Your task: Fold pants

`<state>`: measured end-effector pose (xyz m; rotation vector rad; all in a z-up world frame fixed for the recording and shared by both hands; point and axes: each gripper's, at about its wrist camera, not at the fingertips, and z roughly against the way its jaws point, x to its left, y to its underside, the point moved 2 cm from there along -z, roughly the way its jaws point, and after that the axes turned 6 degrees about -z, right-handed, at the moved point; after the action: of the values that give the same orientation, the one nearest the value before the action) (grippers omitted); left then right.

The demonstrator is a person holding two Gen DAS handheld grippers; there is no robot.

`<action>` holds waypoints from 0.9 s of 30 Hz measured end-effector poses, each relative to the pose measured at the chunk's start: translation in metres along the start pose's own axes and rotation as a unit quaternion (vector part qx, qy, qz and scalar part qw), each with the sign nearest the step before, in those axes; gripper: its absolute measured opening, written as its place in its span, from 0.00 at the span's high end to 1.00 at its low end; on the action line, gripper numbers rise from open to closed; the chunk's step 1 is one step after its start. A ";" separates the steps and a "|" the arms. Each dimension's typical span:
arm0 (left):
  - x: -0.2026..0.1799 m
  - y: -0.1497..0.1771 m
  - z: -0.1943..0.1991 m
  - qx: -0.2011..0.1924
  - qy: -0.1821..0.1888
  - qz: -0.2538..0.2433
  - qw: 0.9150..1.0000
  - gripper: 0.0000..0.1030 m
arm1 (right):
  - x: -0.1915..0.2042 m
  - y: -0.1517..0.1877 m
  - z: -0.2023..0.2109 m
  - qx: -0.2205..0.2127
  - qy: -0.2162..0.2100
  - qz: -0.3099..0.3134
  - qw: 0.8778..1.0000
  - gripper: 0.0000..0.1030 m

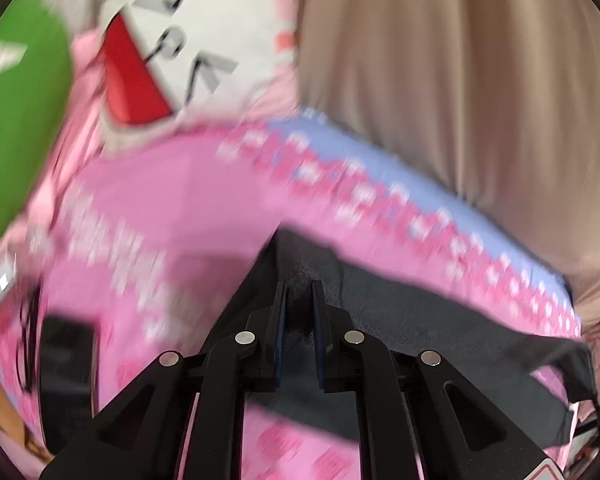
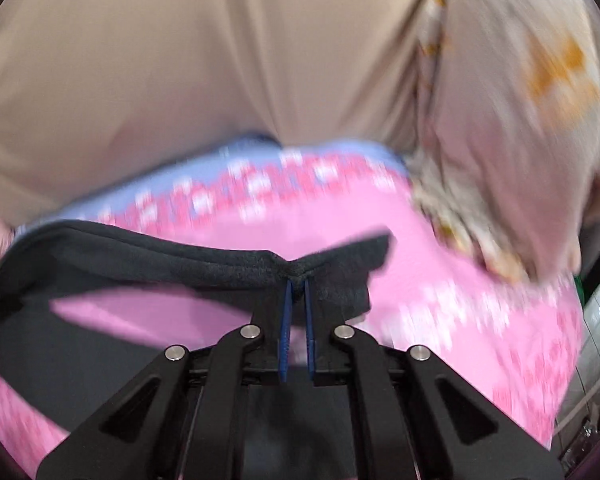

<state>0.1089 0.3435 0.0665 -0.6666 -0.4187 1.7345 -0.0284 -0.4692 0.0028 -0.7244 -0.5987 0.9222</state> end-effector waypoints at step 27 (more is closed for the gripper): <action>0.067 0.065 -0.014 0.046 0.122 0.205 0.970 0.95 | -0.018 0.094 0.038 0.021 -0.061 -0.097 0.993 0.46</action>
<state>0.0578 0.3903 0.0023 -0.9353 -0.0255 2.0114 -0.1109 -0.4357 -0.0492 -0.5640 -0.7431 0.8000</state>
